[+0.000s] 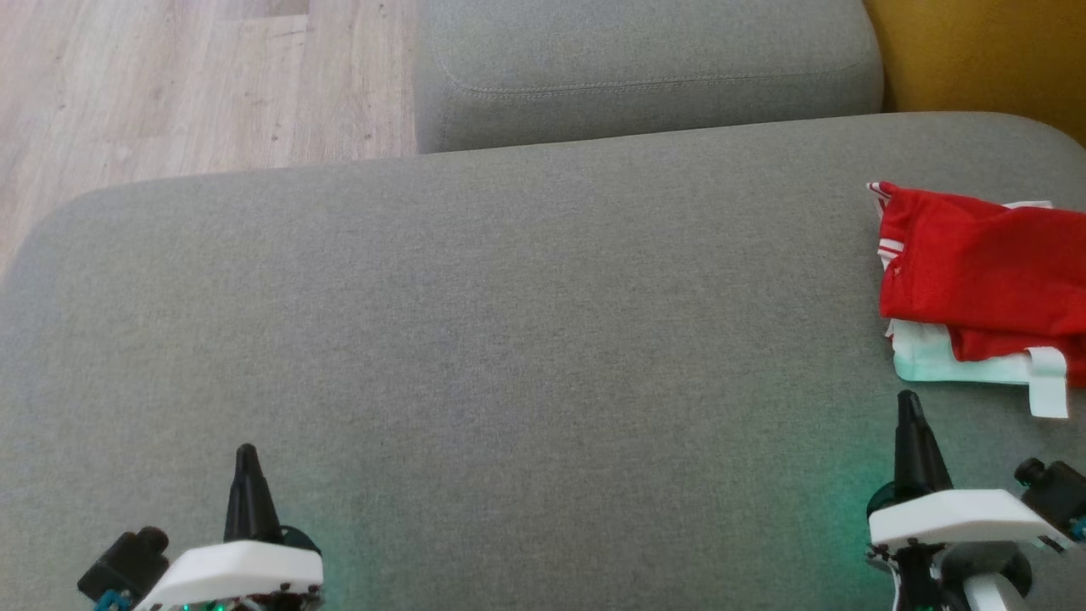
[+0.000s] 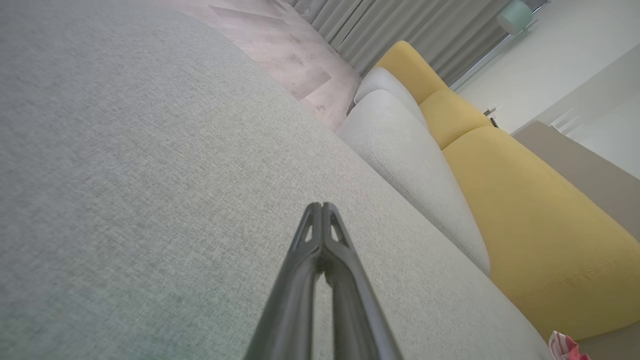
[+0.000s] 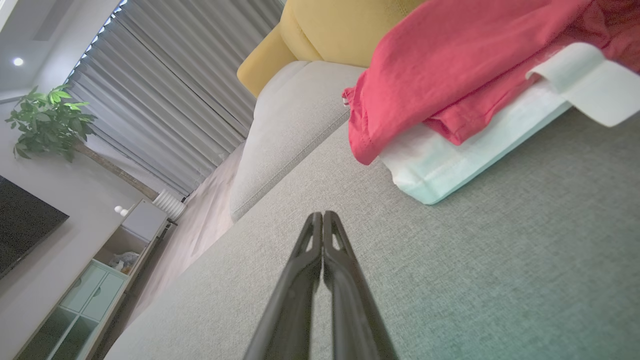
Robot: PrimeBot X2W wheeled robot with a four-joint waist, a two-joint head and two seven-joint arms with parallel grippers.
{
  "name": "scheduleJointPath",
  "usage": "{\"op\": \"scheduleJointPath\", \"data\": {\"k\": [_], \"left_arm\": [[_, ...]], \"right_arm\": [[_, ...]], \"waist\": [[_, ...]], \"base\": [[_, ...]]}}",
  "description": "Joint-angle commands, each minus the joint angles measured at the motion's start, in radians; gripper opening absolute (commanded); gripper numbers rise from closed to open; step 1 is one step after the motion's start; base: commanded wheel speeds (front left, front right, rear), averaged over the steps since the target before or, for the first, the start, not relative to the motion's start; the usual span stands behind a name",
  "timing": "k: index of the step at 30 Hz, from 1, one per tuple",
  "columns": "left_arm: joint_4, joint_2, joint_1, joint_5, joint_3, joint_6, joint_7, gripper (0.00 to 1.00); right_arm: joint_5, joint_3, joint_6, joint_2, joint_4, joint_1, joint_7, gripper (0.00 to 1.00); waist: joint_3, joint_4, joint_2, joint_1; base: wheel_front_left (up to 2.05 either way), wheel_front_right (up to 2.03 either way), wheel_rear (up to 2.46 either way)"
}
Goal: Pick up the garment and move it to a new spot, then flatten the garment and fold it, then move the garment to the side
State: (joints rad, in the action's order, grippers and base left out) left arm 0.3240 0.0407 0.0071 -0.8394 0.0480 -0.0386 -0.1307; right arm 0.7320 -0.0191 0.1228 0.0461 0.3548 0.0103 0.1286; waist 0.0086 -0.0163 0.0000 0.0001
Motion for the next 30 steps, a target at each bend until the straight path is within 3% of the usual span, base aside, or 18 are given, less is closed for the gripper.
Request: {"op": "scheduleJointPath", "data": {"k": [1, 30], "left_arm": [[-0.034, 0.003, -0.047, -0.017, -0.023, -0.008, 0.006, 0.0], [-0.05, 0.006, -0.072, -0.287, -0.073, -0.038, 0.091, 0.0]], "right_arm": [[0.02, 0.0, 0.003, 0.004, -0.037, 0.051, -0.006, 0.0], [0.329, -0.033, 0.005, 0.005, -0.063, 0.068, -0.09, 0.0]], "waist": [[0.0, 0.0, 0.0, 0.0], [-0.002, 0.006, 0.0, 0.0]], "base": [[0.0, 0.0, 0.0], [0.0, 0.0, 0.0]]}}
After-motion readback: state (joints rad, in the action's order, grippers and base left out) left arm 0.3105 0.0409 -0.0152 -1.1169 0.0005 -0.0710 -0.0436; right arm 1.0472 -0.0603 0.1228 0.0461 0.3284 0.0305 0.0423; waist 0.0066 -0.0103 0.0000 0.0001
